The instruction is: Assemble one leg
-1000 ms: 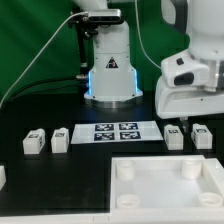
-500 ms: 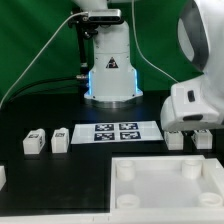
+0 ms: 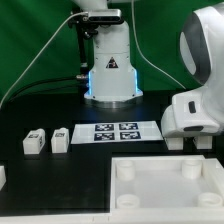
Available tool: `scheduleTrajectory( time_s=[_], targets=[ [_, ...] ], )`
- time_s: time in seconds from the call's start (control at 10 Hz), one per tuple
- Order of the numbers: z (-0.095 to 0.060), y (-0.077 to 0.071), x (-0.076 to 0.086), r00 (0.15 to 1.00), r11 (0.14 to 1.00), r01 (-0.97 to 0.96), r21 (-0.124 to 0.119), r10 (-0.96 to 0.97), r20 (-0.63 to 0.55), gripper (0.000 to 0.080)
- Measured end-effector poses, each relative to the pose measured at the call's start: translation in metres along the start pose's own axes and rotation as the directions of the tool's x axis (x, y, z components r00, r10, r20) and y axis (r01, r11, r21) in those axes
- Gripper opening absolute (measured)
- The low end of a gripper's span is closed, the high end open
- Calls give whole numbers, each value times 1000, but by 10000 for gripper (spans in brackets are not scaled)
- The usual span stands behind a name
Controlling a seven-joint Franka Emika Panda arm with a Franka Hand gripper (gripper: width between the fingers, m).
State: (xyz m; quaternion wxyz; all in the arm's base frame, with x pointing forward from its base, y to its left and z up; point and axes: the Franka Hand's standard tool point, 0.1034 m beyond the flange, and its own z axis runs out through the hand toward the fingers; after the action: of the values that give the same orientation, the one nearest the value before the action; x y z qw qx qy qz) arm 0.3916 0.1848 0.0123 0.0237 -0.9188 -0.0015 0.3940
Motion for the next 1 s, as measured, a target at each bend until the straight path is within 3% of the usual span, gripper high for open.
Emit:
scheduleTrajectory(
  time_s=[0.3,0.4,0.5,0.6,0.7,1.0],
  targets=[
    [3,2,-1,1000,1000,-2,0,2,6,648],
    [3,2,-1,1000,1000,-2,0,2,6,528],
    [3,2,-1,1000,1000,-2,0,2,6,528],
    [3,2,-1,1000,1000,-2,0,2,6,346],
    [3,2,-1,1000,1000,-2,0,2,6,291],
    [3,2,-1,1000,1000,-2,0,2,6,291]
  ],
)
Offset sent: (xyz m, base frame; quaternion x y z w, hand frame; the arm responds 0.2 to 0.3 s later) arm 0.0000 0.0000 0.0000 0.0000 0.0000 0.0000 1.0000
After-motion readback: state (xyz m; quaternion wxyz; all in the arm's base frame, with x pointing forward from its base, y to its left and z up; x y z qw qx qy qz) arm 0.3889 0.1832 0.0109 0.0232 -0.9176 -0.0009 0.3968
